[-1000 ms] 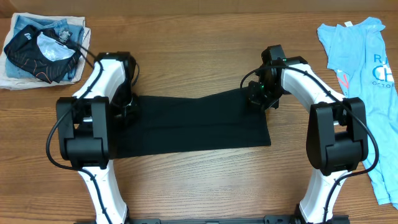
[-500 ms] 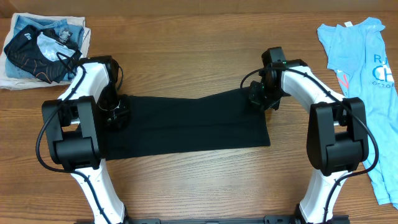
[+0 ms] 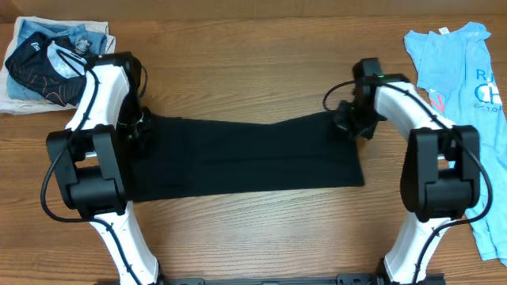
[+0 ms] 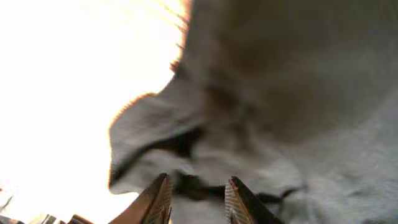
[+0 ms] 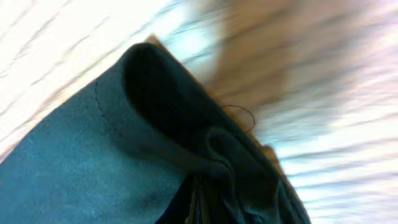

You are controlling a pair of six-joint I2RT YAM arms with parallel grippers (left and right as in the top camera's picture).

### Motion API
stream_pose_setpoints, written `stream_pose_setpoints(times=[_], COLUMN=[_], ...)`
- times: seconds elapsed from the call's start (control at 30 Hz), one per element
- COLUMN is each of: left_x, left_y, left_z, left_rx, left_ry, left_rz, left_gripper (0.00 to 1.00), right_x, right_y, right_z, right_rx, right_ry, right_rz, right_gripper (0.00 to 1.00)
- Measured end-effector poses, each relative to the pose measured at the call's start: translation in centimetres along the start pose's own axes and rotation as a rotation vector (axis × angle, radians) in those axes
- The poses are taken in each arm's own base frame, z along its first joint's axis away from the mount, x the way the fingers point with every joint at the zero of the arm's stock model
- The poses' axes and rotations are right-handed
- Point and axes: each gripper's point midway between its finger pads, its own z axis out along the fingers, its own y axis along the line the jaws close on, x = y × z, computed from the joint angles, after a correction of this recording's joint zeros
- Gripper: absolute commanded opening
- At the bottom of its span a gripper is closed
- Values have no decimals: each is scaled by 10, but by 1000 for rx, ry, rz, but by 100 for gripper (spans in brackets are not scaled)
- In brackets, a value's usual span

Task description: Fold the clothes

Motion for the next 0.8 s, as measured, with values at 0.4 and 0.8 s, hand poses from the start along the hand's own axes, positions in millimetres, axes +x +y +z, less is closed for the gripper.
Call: stream_pose_setpoints(times=[0.4, 0.8], left_x=[-7, -8], left_y=[5, 3], left_z=[-49, -49], left_rx=[27, 33], left_ry=[-41, -41], left_rz=[15, 22], left_gripper=[100, 100], right_x=[-31, -46], right_y=[-30, -69], right_z=[-64, -90], right_rx=[94, -5], right_ry=[-11, 27], right_rz=[94, -1], right_gripper=[100, 100])
